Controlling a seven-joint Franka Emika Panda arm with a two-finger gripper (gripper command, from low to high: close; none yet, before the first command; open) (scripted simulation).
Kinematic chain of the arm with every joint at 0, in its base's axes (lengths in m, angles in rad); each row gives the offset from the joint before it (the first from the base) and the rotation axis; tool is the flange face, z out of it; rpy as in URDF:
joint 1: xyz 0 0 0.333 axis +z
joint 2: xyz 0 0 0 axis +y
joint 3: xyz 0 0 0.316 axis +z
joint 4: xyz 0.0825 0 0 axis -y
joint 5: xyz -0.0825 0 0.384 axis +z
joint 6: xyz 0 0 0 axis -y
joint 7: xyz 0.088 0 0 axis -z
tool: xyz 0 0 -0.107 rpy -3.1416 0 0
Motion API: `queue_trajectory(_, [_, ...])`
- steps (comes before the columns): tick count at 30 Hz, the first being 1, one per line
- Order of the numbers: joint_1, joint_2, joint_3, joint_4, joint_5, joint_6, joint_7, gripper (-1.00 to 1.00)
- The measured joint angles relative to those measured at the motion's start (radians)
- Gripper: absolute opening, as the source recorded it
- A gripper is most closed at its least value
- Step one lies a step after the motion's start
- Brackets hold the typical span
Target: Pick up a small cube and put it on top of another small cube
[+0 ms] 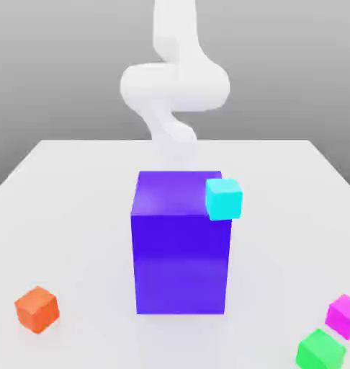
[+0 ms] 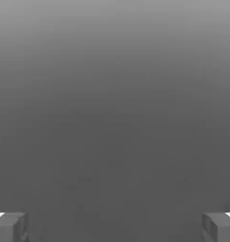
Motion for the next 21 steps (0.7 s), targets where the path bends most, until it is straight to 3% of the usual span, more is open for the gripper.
queue_trajectory(21, [0.17, 0.769, 0.267, -0.042, -0.177, 0.251, 0.128, 0.0])
